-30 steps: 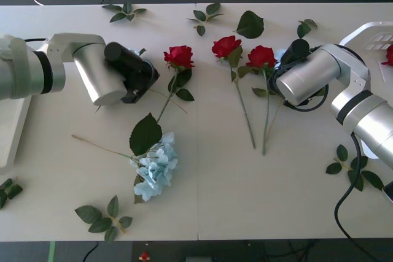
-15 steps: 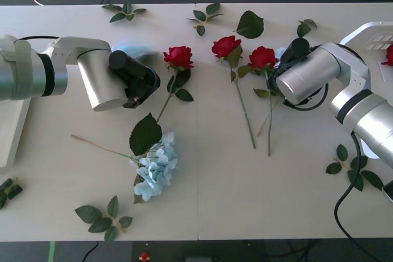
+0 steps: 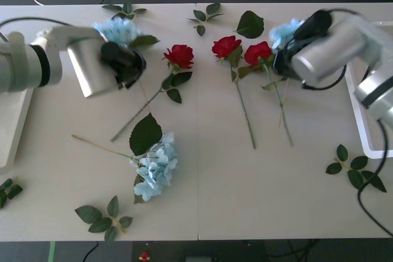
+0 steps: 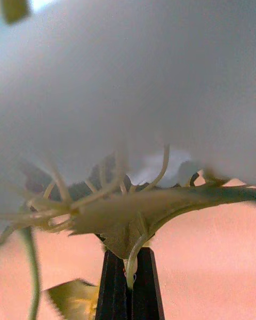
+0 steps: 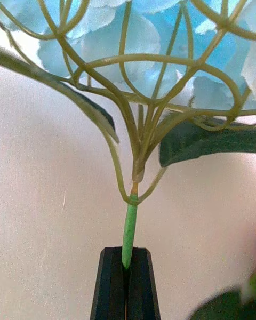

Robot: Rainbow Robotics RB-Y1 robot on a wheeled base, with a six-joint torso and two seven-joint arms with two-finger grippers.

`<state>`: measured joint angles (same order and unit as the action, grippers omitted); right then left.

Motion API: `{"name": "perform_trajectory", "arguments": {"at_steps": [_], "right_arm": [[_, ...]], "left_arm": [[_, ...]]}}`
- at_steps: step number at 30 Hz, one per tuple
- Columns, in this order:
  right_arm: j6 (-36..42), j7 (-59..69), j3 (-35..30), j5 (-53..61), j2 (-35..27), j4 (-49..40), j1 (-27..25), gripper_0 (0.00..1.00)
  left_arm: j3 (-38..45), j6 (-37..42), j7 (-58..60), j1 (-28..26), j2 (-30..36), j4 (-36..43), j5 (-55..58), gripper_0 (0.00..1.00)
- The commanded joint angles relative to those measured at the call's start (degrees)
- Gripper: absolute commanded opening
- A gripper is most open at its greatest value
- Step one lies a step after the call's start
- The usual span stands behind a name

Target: Place the red flowers into the right box and the blue flowers into the left box. If a person shows an open palm, hand one flower to the person first, then continue sorting.

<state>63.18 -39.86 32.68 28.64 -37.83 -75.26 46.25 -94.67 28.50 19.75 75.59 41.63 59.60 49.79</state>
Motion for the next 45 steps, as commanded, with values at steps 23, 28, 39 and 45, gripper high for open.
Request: {"name": "perform_trajectory", "arguments": {"at_steps": [23, 28, 39, 45], "right_arm": [[-19.32, -14.28, -14.67, 19.09, -7.88, -19.22, -15.05, 0.0], [-19.85, -13.75, -14.93, 20.14, -8.14, -19.4, -15.05, 0.0], [-19.58, -13.31, -14.93, 20.32, -9.02, -19.4, -15.84, 1.0], [-13.78, -9.8, -14.93, 19.7, -10.95, -19.31, -15.75, 1.0]], "left_arm": [[14.42, 0.94, -29.69, 5.35, 29.83, 14.23, -2.51, 0.0], [18.55, 3.93, -41.2, 4.21, 33.52, 13.62, 7.16, 0.0], [68.03, 34.6, -84.97, -12.22, 31.85, 2.1, 17.62, 0.0], [99.06, 47.52, -103.25, -23.91, 28.95, -0.62, 16.65, 0.0]]}}
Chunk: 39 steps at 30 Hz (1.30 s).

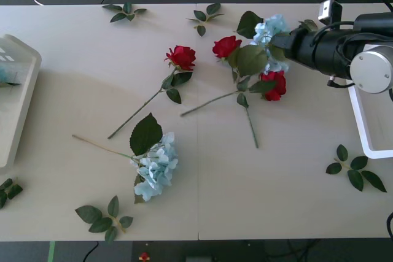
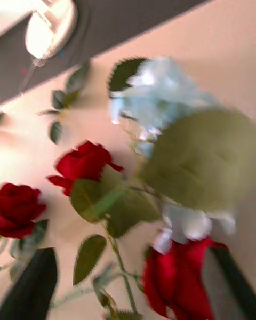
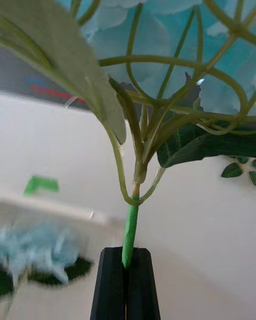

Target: Place the red flowers into the right box and the blue flowers into the left box. If a person shows an open palm, hand one flower to the person first, then continue sorting.

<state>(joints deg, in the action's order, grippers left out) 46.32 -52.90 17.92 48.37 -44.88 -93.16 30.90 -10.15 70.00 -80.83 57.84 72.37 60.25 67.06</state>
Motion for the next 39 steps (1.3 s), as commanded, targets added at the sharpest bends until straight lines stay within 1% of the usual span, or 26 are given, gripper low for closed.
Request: {"name": "perform_trajectory", "arguments": {"at_steps": [1, 4, 6, 10, 11, 13, 15, 19, 24, 28, 32, 39], "right_arm": [[4.31, 4.65, -0.16, -0.55, -4.25, -1.41, -0.4, 1.0], [9.76, 10.89, -0.08, -1.43, -4.87, -1.41, 0.13, 1.0], [13.89, 15.98, -0.16, -1.7, -4.87, -1.41, 1.1, 1.0], [20.75, 27.41, -0.16, -1.96, -3.46, -1.32, 3.64, 1.0], [23.38, 31.19, -0.16, -2.31, -2.67, -1.23, 4.87, 1.0], [26.11, 35.67, -0.08, -2.49, -1.62, -0.97, 6.54, 1.0], [27.16, 39.1, -0.08, -2.22, -1.09, -0.35, 7.77, 1.0], [27.34, 45.25, -0.16, -1.17, 0.14, 2.2, 9.88, 1.0], [27.34, 49.12, -0.08, -0.73, 1.2, 3.87, 11.99, 1.0], [27.34, 50.44, -0.16, -0.11, 1.55, 3.95, 12.87, 1.0], [26.63, 50.79, -0.16, 0.06, 1.55, 3.95, 13.14, 1.0], [20.83, 49.91, -0.08, -3.01, 3.13, 2.81, 13.75, 1.0]], "left_arm": [[18.67, 7.43, -5.22, -7.92, -2.68, -1.28, -0.88, 0.0], [31.07, 11.29, -12.34, -14.43, -4.7, -0.58, -2.11, 0.0], [34.58, 11.56, -15.41, -17.5, -5.49, -0.14, -2.2, 0.0], [36.95, 9.54, -20.25, -22.69, -5.75, 0.22, -1.93, 0.0], [37.22, 7.51, -22.0, -24.88, -5.84, 0.22, -1.76, 0.0], [37.57, 3.56, -24.47, -28.49, -5.93, 0.22, -0.79, 0.0], [37.22, 0.57, -26.31, -31.21, -6.02, 0.22, 0.26, 0.0], [36.69, -3.91, -27.98, -35.78, -7.34, 0.22, 1.23, 0.0], [37.31, -6.72, -28.95, -39.74, -10.32, 0.22, 1.32, 0.0], [37.13, -10.5, -29.74, -42.29, -13.22, 0.22, 0.61, 0.0], [35.72, -13.75, -30.0, -42.9, -15.6, 0.13, -1.06, 0.0], [33.0, -23.86, -30.27, -43.61, -20.34, 0.04, -6.86, 0.0]]}}
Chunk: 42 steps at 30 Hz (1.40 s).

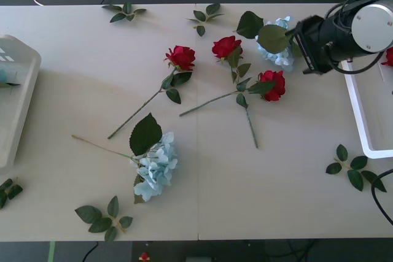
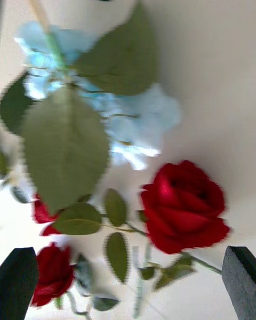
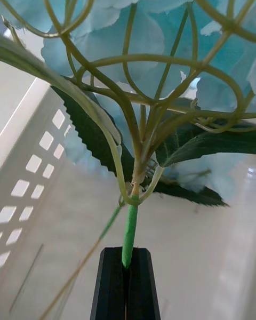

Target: Place the red flowers into the right box and the blue flowers into the left box. If a person shows an open palm, hand one flower to the person first, then continue sorting.

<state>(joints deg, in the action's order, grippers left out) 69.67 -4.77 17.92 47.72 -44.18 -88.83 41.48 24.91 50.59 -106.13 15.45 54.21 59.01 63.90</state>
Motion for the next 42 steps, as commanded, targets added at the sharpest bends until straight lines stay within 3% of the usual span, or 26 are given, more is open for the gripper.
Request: {"name": "perform_trajectory", "arguments": {"at_steps": [1, 9, 14, 21, 22, 23, 24, 25, 33, 37, 42], "right_arm": [[-3.05, 2.04, -0.08, -4.13, 2.96, -1.7, 3.43, 1.0], [-3.22, 1.34, -0.08, -11.33, 5.42, -1.78, 5.37, 1.0], [-4.28, -6.57, -0.17, -13.97, 5.07, -2.05, 5.54, 1.0], [-5.77, -6.74, 0.1, -14.67, 5.16, -1.87, 5.54, 1.0], [-5.77, -8.24, 0.36, -14.5, 4.81, -1.87, 5.63, 1.0], [-5.77, -11.23, 0.71, -14.15, 4.28, -1.87, 5.72, 1.0], [-5.77, -12.55, 0.8, -13.79, 4.01, -1.87, 5.63, 1.0], [-5.68, -16.24, 0.8, -12.65, 2.96, -1.87, 5.72, 1.0], [-5.68, -37.51, 0.27, 0.62, -5.39, -1.96, 3.61, 1.0], [-9.02, -53.5, -1.93, 6.51, -9.96, -2.22, -0.7, 1.0], [-19.74, -72.49, -5.09, 13.63, -13.12, -2.31, -8.52, 1.0]], "left_arm": [[-2.41, -5.85, -4.96, -1.21, -3.06, 1.2, -4.92, 0.0], [-3.2, -14.38, -5.31, -2.97, -6.75, 1.2, -7.03, 0.0], [-4.78, -20.53, -5.67, -4.11, -8.59, 1.2, -7.03, 0.0], [-4.96, -21.14, -5.58, -4.29, -8.77, 1.2, -6.33, 0.0], [-5.05, -21.14, -5.67, -4.29, -8.77, 1.2, -6.15, 0.05], [-4.87, -21.14, -5.67, -4.29, -8.77, 1.2, -5.71, 0.43], [-4.69, -21.14, -5.67, -4.2, -8.77, 1.2, -5.36, 0.66], [-4.61, -21.14, -5.67, -4.2, -8.77, 1.2, -4.57, 0.97], [-2.67, -19.83, -6.72, -3.94, -8.77, 2.34, -5.27, 1.0], [2.86, -10.68, -7.25, -2.79, -8.77, 4.54, -6.24, 1.0], [10.07, 2.76, -6.98, -1.65, -7.98, 10.25, -9.14, 1.0]]}}
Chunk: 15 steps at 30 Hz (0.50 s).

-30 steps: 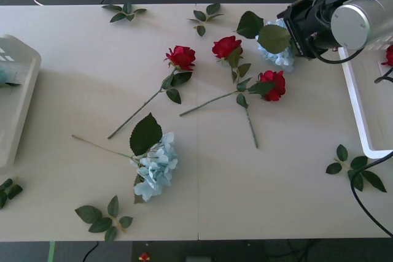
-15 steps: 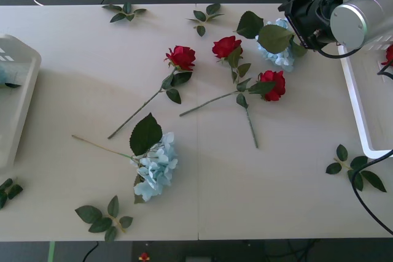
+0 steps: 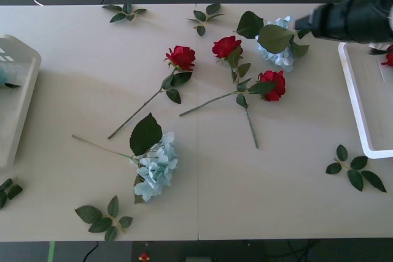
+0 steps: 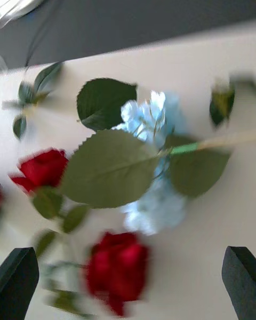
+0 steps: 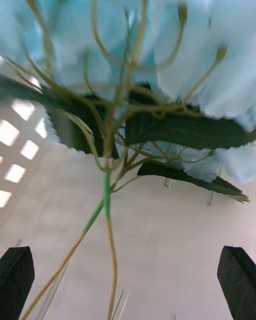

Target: Place the red flowers into the right box and the blue flowers into the left box. If a person shows an open palm, hand one flower to the person first, then continue sorting.

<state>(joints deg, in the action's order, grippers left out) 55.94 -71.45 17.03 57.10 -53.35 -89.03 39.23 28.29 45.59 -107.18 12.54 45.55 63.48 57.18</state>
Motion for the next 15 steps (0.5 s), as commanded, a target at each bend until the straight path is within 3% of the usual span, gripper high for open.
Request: {"name": "perform_trajectory", "arguments": {"at_steps": [1, 8, 15], "right_arm": [[-7.16, -7.3, -4.37, 4.96, -4.22, -2.2, -6.89, 1.0], [-25.44, -17.84, -4.11, 6.45, -3.78, -2.38, -15.15, 1.0], [-28.69, -17.93, -4.02, 5.75, -3.08, -2.2, -17.0, 1.0]], "left_arm": [[7.13, 8.9, -5.85, 1.26, 0.85, 6.4, -2.6, 1.0], [12.4, 21.65, -4.35, 2.49, 3.67, 14.13, -3.57, 1.0], [13.02, 37.03, 1.45, 9.96, 5.95, 20.46, -5.5, 1.0]]}}
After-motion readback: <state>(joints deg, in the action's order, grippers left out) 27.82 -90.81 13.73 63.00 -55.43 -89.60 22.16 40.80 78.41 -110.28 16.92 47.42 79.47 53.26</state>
